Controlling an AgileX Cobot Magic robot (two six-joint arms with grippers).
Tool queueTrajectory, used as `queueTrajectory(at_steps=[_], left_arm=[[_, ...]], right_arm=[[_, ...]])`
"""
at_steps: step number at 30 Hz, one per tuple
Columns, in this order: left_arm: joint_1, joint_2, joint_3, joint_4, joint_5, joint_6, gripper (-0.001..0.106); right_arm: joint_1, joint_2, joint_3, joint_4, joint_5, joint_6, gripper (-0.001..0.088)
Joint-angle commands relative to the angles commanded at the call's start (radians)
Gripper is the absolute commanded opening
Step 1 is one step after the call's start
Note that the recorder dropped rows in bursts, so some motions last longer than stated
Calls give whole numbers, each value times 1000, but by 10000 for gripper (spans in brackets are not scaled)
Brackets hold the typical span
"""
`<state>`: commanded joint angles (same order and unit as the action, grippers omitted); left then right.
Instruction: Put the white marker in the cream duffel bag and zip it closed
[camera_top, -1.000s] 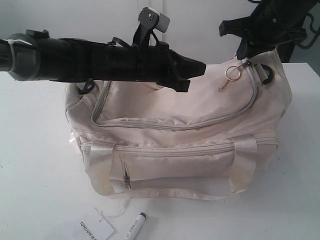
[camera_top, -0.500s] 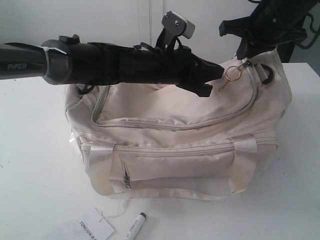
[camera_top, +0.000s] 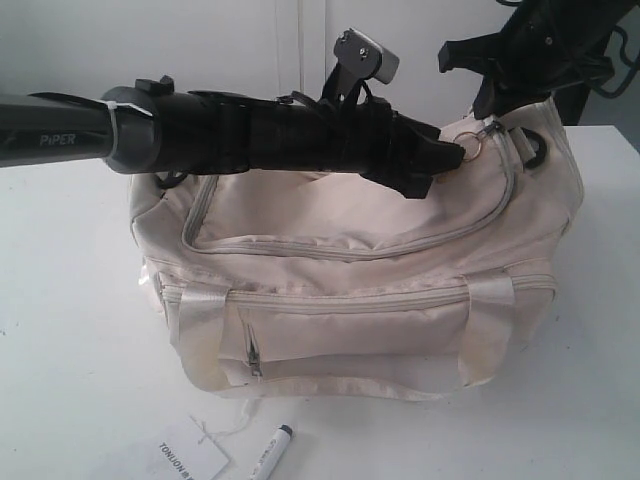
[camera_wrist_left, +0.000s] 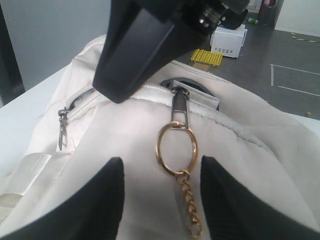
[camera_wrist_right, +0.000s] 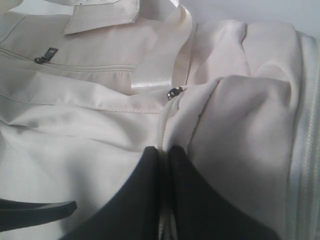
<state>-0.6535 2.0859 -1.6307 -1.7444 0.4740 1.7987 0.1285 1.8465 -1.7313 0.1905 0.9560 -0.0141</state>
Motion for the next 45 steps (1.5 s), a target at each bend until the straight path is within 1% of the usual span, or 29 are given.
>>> queueTrajectory(at_steps=[6,10,15,24,26,27,34,38,42,45], left_arm=[[0,2,-2,0,-7,0,525],[0,18,-42,0,22,-29,525],[0,55,-78,0,19,-65,525],[0,72,-84,0,67,-75,518],[0,72,-84,0,90,-75,480],[0,72,-84,0,102,-75,444],[0,72,-84,0,126,-75,136],[0,72,-84,0,135,-75,-2],[0,70,-84,0,173,-75,0],[0,68,-84,0,227,-80,0]], right_arm=[[0,0,0,0,-2,0,0],[0,0,0,0,-4,0,0],[0,0,0,0,-4,0,0],[0,0,0,0,-8,0,0],[0,0,0,0,-10,0,0],[0,0,0,0,-12,0,0],[0,0,0,0,-12,0,0],[0,0,0,0,-12,0,0],[0,0,0,0,-12,0,0],[0,0,0,0,-12,0,0]])
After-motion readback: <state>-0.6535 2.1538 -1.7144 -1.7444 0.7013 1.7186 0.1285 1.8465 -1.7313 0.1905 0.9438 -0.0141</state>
